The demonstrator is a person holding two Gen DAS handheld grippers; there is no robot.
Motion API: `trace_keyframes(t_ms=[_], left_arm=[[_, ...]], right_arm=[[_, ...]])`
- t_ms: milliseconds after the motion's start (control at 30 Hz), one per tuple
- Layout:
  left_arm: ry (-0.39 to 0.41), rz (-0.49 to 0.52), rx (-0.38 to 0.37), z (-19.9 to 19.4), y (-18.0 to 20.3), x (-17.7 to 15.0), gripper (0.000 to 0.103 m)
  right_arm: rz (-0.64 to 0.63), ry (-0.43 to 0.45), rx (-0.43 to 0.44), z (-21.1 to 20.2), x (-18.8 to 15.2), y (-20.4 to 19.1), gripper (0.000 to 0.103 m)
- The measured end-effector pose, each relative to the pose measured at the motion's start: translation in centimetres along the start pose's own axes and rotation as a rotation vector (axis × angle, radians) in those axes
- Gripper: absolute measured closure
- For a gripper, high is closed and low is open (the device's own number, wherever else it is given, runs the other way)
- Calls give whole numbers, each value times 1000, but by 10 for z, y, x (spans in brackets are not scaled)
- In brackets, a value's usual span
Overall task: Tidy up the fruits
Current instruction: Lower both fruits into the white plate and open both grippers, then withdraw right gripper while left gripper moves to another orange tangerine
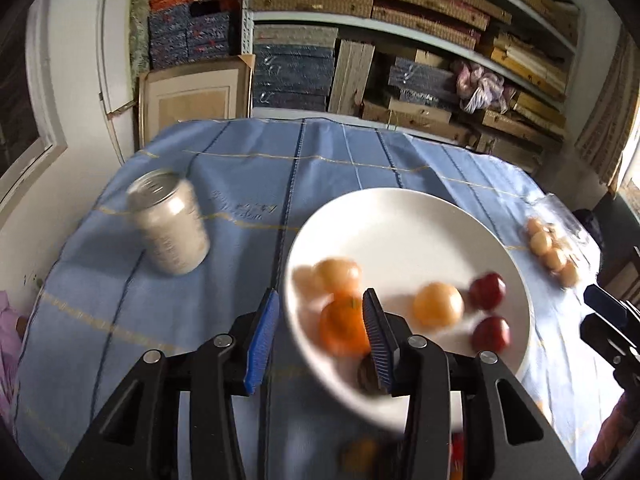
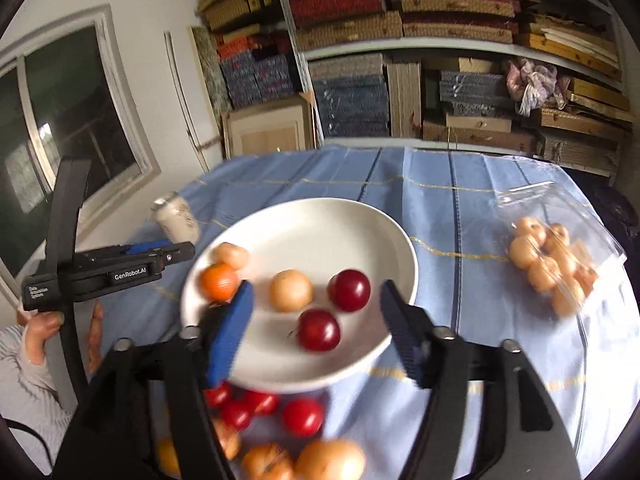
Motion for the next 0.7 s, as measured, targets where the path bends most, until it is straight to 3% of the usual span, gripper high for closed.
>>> trace_keyframes(t_ms=[133,367,467,567,700], left_arm=[[13,16,-26,-45,2,-35,47],[27,80,-160,-108,30,-113,45],[54,111,-242,-121,44,-134,44],[68,145,-290,-129,55,-143,37],[70,213,-293,-130,70,-153,34]], right_arm=[[8,15,18,-49,-27,-13,26],[76,44,18,-87,-78,-6,18],[101,47,1,-86,-79,6,18],[141,57,-3,-90,-76,20,18],[204,48,-1,-90,-76,34,16]])
Point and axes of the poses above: each gripper's, at about its wrist camera, not at the fingertips, and z roughly the way its jaws point, y to its right, x to its top, the point moved 1 cm from there along z, roughly the way its jaws point, and after that the axes turned 12 degrees about y, right-handed, at the moved point
